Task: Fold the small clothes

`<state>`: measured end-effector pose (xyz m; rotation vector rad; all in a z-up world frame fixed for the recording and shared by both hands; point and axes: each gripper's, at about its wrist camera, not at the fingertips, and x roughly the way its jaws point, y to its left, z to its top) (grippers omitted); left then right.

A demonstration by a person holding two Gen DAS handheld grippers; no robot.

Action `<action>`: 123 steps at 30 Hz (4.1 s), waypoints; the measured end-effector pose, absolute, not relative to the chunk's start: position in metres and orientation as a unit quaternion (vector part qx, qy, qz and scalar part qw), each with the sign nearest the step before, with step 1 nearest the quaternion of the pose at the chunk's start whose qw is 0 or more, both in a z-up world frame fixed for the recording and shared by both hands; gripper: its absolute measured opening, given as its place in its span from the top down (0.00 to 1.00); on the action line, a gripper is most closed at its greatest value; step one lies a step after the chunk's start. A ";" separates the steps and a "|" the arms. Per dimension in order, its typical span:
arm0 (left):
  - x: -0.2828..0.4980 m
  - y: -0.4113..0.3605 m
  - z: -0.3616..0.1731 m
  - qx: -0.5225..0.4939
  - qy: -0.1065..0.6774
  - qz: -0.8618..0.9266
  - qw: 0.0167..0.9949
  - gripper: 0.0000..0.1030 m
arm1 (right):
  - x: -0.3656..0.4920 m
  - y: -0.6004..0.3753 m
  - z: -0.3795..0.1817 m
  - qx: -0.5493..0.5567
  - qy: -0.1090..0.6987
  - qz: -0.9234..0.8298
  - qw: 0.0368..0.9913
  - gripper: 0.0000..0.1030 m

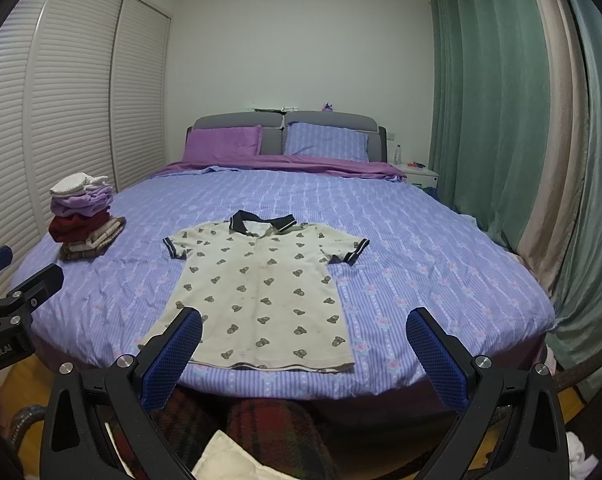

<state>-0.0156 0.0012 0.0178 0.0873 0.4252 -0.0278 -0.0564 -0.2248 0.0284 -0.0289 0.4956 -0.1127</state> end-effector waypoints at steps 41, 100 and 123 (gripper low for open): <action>0.258 0.083 -0.031 0.004 0.290 -0.021 0.957 0.04 | 0.238 -0.156 -0.027 -0.031 0.290 0.034 0.956 0.00; 0.495 0.019 -0.130 -0.026 0.431 -0.111 0.895 0.93 | 0.369 -0.183 -0.121 0.029 0.375 -0.033 0.926 0.00; 0.463 -0.009 -0.134 -0.047 0.429 -0.170 0.886 0.49 | 0.357 -0.235 -0.123 0.057 0.377 -0.063 0.922 0.00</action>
